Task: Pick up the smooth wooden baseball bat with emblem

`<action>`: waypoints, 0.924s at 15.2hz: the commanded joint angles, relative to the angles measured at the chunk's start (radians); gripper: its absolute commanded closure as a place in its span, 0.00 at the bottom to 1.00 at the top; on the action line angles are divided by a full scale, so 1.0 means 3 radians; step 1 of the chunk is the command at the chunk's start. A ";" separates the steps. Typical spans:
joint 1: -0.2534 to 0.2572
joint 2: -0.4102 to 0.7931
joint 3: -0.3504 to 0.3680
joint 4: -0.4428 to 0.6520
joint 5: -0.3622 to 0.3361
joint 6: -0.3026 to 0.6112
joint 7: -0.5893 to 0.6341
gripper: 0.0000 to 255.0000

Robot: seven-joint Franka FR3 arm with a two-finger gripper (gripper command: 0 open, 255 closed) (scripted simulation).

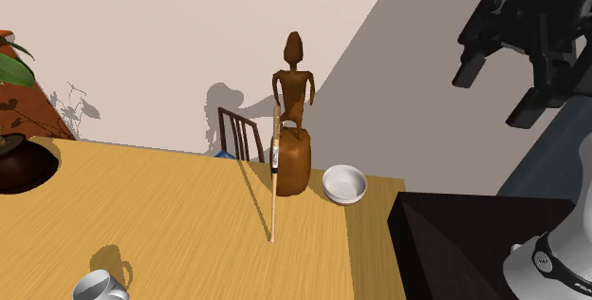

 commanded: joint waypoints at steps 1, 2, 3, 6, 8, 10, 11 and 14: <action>0.0000 0.0000 0.0000 0.0000 0.0000 0.0000 0.0000 0.00; 0.0012 0.0089 -0.0044 -0.0004 -0.0060 0.0029 -0.0128 0.00; 0.0024 0.0181 -0.0088 -0.0005 -0.0120 0.0059 -0.0254 0.00; 0.0055 0.0475 -0.0210 0.0013 -0.0301 0.0159 -0.0623 0.00; 0.0071 0.0685 -0.0284 0.0041 -0.0419 0.0233 -0.0860 0.00; 0.0086 0.0904 -0.0351 0.0082 -0.0535 0.0312 -0.1089 0.00; 0.0091 0.1017 -0.0381 0.0107 -0.0592 0.0352 -0.1201 0.00; 0.0104 0.1366 -0.0463 0.0200 -0.0760 0.0479 -0.1523 0.00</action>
